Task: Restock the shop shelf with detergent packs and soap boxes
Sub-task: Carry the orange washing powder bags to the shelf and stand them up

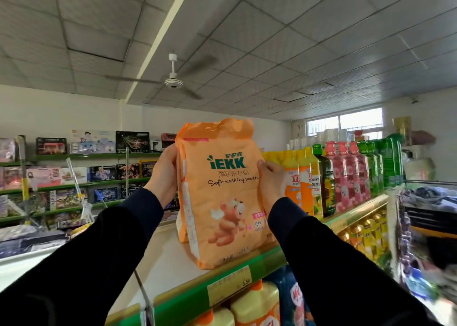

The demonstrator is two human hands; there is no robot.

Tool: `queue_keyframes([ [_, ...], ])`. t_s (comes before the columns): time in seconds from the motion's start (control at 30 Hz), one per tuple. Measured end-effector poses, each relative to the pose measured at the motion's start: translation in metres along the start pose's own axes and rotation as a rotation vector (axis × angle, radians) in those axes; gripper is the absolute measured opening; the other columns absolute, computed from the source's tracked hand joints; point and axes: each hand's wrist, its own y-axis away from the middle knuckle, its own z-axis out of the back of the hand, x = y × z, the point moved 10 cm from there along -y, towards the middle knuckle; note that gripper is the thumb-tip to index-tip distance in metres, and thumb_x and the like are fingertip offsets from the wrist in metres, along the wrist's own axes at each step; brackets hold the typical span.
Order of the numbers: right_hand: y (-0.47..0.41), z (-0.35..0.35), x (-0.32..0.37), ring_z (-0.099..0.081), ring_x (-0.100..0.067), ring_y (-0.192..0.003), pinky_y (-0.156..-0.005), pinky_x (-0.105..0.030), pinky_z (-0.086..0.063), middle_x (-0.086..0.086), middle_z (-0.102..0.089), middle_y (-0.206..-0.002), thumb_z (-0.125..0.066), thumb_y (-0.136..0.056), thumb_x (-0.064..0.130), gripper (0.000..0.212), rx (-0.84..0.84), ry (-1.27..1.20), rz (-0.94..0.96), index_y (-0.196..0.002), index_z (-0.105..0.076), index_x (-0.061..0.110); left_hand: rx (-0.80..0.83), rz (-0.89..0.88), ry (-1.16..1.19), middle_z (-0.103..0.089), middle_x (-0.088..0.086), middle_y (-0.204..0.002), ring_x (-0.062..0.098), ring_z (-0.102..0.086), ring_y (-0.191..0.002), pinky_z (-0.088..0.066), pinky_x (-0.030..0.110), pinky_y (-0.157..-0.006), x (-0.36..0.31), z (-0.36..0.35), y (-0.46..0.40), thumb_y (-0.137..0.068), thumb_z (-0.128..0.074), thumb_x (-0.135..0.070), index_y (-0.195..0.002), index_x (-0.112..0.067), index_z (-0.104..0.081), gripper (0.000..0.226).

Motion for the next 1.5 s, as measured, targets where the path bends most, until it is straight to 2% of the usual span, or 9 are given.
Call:
queue_keyframes([
  [0.1, 0.001, -0.005, -0.002, -0.074, -0.033, -0.085, -0.083, -0.053, -0.061, -0.014, -0.077, -0.09, -0.06, -0.1, 0.027, 0.023, 0.119, 0.014, -0.007, -0.085, -0.074, 0.018, 0.125, -0.008, -0.236, -0.072, -0.003, -0.127, 0.012, -0.073, -0.106, -0.059, 0.027, -0.078, 0.017, -0.007, 0.023, -0.089, -0.052, -0.074, -0.137, -0.029, -0.056, 0.066],
  [0.27, 0.034, 0.009, -0.061, -0.076, -0.018, -0.099, -0.085, -0.038, -0.063, 0.002, -0.077, -0.116, -0.061, -0.093, 0.06, 0.046, 0.37, 0.073, -0.139, -0.129, -0.062, 0.032, 0.214, 0.019, -0.405, -0.059, -0.012, -0.132, 0.002, -0.07, -0.102, -0.061, 0.023, -0.072, 0.067, 0.004, 0.051, -0.065, -0.093, -0.047, -0.146, -0.051, -0.017, 0.111],
  [0.4, 0.038, 0.007, -0.079, -0.078, -0.024, -0.086, -0.068, -0.032, -0.06, -0.005, -0.081, -0.095, -0.053, -0.096, 0.064, 0.052, 0.281, -0.038, -0.178, -0.115, -0.074, 0.02, 0.207, -0.035, -0.378, -0.055, -0.012, -0.138, 0.009, -0.062, -0.121, -0.057, 0.035, -0.093, 0.067, -0.002, 0.052, -0.062, -0.095, -0.041, -0.151, -0.053, -0.009, 0.125],
  [0.63, 0.024, 0.015, -0.085, -0.071, -0.006, -0.056, -0.047, -0.017, -0.049, 0.008, -0.075, -0.063, -0.047, -0.101, 0.056, 0.049, 0.204, 0.156, -0.138, -0.084, -0.073, 0.018, 0.183, -0.059, -0.452, -0.051, -0.025, -0.132, -0.009, -0.061, -0.111, -0.057, 0.016, -0.078, 0.071, -0.001, 0.046, -0.062, -0.094, -0.045, -0.145, -0.055, -0.006, 0.122],
  [0.77, 0.021, 0.015, -0.07, -0.076, -0.018, -0.076, -0.063, -0.029, -0.06, 0.002, -0.079, -0.075, -0.051, -0.102, 0.05, 0.041, 0.259, 0.19, -0.052, -0.083, -0.074, 0.022, 0.086, -0.005, -0.399, -0.058, -0.011, -0.128, 0.01, -0.071, -0.101, -0.059, 0.027, -0.076, 0.059, -0.002, 0.038, -0.045, -0.094, -0.064, -0.151, -0.041, -0.014, 0.135],
  [0.93, 0.002, -0.028, -0.008, -0.076, -0.004, -0.091, -0.07, -0.018, -0.058, 0.008, -0.08, -0.102, -0.053, -0.103, 0.048, 0.032, 0.474, -0.06, -0.146, -0.118, -0.07, 0.025, -0.111, -0.083, -0.215, -0.064, 0.003, -0.125, 0.018, -0.076, -0.089, -0.061, 0.03, -0.062, 0.03, -0.007, 0.015, -0.064, -0.096, -0.035, -0.138, -0.039, -0.027, 0.101],
  [1.1, -0.008, -0.044, -0.01, -0.068, -0.03, -0.119, -0.103, -0.046, -0.053, -0.01, -0.073, -0.127, -0.058, -0.098, 0.053, 0.05, 0.681, -0.1, -0.348, -0.134, -0.064, 0.02, -0.032, -0.147, -0.144, -0.07, -0.001, -0.128, 0.021, -0.076, -0.101, -0.064, 0.042, -0.071, 0.025, -0.013, 0.006, -0.077, -0.086, -0.008, -0.153, -0.041, -0.033, 0.098],
  [1.37, -0.034, -0.043, -0.023, -0.077, -0.014, -0.069, -0.055, -0.023, -0.059, -0.002, -0.081, -0.081, -0.057, -0.105, 0.027, 0.032, 0.404, -0.081, -0.286, -0.121, -0.071, 0.003, -0.207, -0.261, -0.094, -0.078, 0.008, -0.108, 0.028, -0.075, -0.095, -0.064, 0.046, -0.077, 0.011, -0.003, 0.005, -0.098, -0.068, -0.02, -0.115, -0.023, -0.072, 0.018],
  [1.5, -0.036, -0.043, -0.029, -0.077, -0.025, -0.09, -0.068, -0.032, -0.061, -0.012, -0.08, -0.102, -0.054, -0.106, 0.029, 0.033, 0.381, -0.154, -0.299, -0.12, -0.072, 0.006, -0.271, -0.339, -0.262, -0.077, 0.005, -0.106, 0.025, -0.07, -0.095, -0.058, 0.044, -0.08, 0.004, -0.001, 0.009, -0.104, -0.056, -0.029, -0.121, -0.024, -0.071, 0.024],
])
